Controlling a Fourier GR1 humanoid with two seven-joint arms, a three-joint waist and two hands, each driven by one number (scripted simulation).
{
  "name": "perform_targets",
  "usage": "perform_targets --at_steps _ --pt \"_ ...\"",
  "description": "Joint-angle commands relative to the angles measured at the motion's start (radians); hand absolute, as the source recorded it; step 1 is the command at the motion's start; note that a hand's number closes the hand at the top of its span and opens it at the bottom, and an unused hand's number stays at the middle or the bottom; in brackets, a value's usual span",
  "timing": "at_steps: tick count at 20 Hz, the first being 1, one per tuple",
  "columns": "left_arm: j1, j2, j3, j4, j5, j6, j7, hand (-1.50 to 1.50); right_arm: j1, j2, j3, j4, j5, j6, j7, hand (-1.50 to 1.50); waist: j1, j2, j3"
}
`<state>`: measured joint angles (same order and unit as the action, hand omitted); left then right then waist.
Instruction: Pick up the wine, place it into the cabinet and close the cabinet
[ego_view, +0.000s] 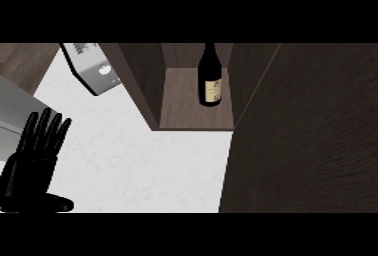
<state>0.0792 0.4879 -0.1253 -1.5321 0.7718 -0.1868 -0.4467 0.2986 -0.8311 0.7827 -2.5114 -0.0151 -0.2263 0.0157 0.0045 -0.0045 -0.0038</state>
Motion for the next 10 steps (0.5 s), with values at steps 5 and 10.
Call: perform_targets --at_steps 5,10 --pt "0.032 0.056 0.062 0.028 0.029 -0.084 0.004 -1.50 -0.101 0.135 0.115 -0.161 -0.001 -0.010 0.150 1.50 0.013 0.004 -0.001" --pt "-0.014 0.077 0.081 0.001 0.069 -0.095 0.046 -1.50 -0.169 0.196 0.102 -0.100 -0.060 0.010 0.175 1.50 0.039 0.010 -0.003"
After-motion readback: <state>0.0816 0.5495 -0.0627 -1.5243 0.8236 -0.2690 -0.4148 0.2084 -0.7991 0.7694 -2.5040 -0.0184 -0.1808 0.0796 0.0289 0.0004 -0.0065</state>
